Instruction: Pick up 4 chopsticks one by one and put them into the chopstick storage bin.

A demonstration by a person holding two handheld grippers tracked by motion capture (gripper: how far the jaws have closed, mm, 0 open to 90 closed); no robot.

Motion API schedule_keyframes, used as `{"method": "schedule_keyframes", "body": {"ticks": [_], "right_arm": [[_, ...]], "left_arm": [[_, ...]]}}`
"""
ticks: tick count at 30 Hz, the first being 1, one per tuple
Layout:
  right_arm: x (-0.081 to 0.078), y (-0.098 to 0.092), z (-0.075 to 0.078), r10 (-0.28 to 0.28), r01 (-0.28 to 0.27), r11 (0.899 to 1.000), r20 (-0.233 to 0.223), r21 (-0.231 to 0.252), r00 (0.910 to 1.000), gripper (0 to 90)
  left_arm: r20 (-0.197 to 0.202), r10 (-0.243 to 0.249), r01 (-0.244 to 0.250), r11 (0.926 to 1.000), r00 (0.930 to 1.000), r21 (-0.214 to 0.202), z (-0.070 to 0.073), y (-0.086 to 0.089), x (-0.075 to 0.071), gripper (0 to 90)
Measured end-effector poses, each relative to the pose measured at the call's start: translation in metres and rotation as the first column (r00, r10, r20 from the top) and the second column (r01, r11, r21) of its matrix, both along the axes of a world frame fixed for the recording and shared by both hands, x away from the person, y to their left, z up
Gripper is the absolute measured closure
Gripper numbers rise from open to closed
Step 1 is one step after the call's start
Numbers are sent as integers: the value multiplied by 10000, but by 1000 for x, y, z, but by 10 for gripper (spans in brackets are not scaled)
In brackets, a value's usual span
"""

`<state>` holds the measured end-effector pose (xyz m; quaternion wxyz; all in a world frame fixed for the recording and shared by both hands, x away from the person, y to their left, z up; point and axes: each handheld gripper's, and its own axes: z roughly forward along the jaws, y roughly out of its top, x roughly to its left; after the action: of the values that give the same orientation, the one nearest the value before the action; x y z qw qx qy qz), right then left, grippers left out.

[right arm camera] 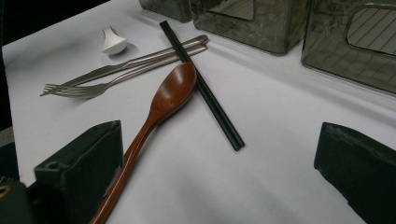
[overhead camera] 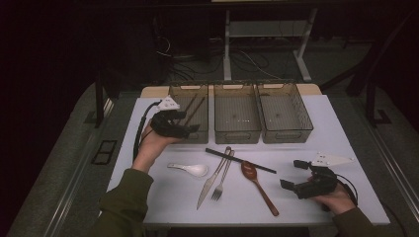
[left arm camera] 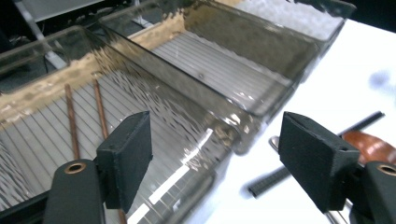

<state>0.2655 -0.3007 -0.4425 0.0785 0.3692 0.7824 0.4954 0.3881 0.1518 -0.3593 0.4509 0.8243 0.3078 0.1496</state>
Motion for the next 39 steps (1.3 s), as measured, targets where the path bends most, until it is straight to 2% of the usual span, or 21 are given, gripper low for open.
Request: {"method": "schedule_keyframes", "body": {"ticks": [7, 13, 17, 21, 29, 33, 37, 39], "right_arm": [[2, 0, 0, 19, -19, 10000, 7, 58, 10000, 10], [2, 0, 1, -6, 6, 10000, -16, 21, 10000, 10], [3, 0, 3, 97, -99, 9995, -69, -286, 9999, 10], [5, 0, 7, 59, -61, 9986, -39, -522, 10000, 10], [16, 5, 13, 154, -159, 9970, -76, -757, 9999, 11], [18, 8, 15, 259, -266, 9961, -100, -844, 9996, 42], [23, 9, 17, 302, -312, 9968, -148, -742, 9994, 51], [26, 11, 19, 309, -318, 9970, -139, -710, 9994, 59]], "left_arm": [[-53, -60, 59, 9999, 10000, -96, -19, 2, -27, 173], [-7, -147, 146, 9991, 9999, -410, -31, 5, -47, 142], [130, -141, 147, 9985, 9998, -528, -41, 8, -61, 127], [158, -161, 170, 9983, 9997, -557, -46, 11, -73, 95], [-58, -279, 277, 9989, 9996, -371, -59, 14, -91, 0], [-115, -477, 474, 9986, 9988, -224, -62, 14, -99, 0], [-380, -368, 354, 9987, 9986, -368, -67, 15, -104, 0], [-304, -307, 297, 9991, 9991, -310, -68, 15, -107, 0]]}}
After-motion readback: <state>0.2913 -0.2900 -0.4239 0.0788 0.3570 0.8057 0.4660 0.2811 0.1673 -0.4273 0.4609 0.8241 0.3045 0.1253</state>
